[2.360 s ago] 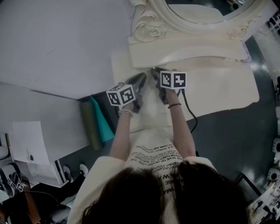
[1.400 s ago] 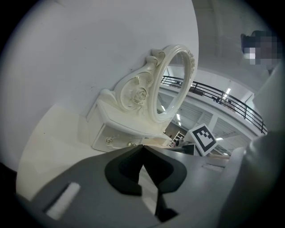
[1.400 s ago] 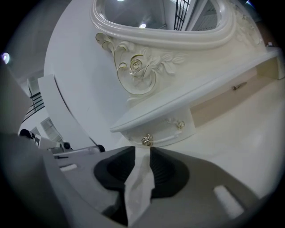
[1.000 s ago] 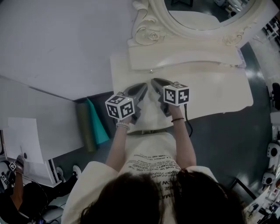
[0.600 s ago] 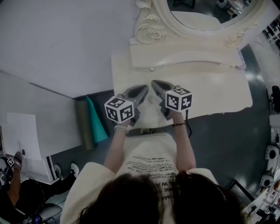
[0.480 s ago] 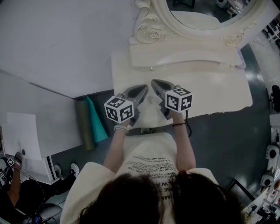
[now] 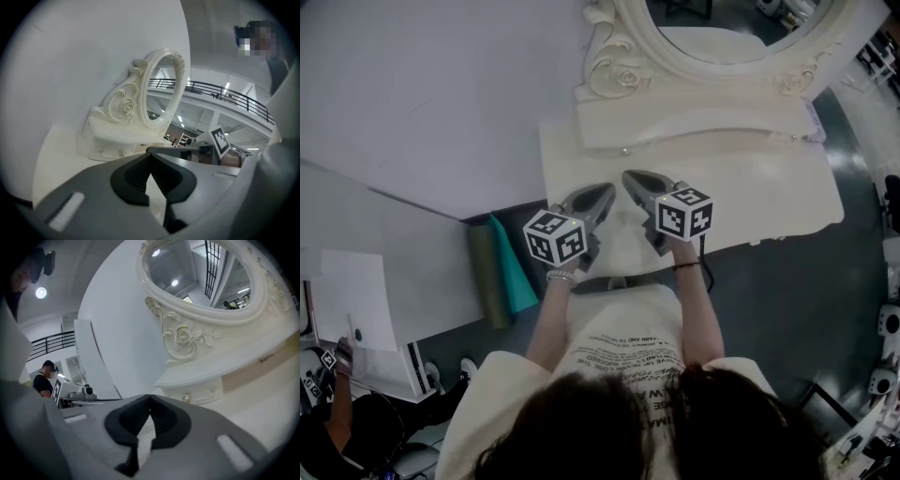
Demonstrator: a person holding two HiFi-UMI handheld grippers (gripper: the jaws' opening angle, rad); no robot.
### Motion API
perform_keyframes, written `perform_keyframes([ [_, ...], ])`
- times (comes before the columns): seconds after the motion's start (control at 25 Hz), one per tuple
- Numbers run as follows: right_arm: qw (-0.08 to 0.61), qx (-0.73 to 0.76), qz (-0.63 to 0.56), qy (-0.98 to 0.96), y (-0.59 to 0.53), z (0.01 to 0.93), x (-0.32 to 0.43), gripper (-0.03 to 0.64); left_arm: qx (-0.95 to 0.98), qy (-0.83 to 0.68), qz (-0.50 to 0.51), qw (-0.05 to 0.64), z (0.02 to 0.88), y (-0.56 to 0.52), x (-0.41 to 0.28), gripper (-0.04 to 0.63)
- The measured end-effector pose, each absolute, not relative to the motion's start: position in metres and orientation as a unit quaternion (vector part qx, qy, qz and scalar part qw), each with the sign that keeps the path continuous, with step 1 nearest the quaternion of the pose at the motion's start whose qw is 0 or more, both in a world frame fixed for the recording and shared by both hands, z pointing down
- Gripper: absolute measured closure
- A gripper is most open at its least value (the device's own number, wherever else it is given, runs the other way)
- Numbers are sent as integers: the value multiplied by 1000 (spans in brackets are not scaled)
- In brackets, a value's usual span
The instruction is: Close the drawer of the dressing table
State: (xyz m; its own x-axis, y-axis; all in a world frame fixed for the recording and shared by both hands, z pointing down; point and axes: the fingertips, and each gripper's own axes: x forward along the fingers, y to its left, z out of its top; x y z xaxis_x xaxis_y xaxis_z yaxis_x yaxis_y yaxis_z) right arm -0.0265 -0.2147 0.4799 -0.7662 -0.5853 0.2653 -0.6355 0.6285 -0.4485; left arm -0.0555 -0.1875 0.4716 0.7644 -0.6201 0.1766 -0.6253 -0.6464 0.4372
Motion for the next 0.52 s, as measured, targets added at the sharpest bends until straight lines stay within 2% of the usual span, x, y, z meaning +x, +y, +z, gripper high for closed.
perform_keyframes([
  [0.52, 45, 335, 267, -902, -217, 481, -23, 614, 907, -340, 6, 247, 475, -191, -52, 591],
])
